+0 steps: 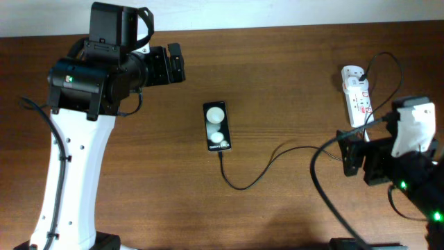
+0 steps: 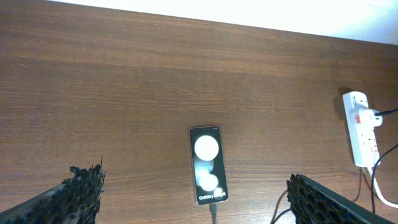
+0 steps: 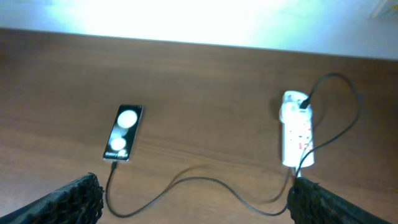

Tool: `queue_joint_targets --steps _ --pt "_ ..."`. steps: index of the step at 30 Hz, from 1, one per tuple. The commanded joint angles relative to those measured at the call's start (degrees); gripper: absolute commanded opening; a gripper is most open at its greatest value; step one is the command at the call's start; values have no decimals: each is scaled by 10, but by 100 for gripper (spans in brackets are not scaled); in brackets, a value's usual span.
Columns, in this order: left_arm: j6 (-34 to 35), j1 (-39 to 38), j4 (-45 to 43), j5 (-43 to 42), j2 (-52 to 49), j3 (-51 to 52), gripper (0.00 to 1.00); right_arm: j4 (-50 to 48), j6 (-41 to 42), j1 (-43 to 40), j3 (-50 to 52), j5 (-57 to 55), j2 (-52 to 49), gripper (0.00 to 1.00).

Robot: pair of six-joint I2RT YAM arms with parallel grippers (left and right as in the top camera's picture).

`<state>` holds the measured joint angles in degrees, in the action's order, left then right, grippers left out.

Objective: Plug charger to phone and switch on socket

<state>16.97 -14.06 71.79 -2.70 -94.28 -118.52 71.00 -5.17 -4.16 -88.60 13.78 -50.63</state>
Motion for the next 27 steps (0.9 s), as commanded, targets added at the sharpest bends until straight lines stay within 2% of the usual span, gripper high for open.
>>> queue_joint_targets --steps 1,15,22,27 --pt "1 3 -1 6 3 -5 99 -32 -6 4 36 -31 36 99" --pt "1 3 0 6 3 -5 99 -531 -6 31 633 -33 362 99" --pt "1 3 0 6 3 -5 99 -646 -4 31 797 -21 461 99" --pt "1 3 0 6 3 -5 99 -660 -4 31 824 -21 500 99"
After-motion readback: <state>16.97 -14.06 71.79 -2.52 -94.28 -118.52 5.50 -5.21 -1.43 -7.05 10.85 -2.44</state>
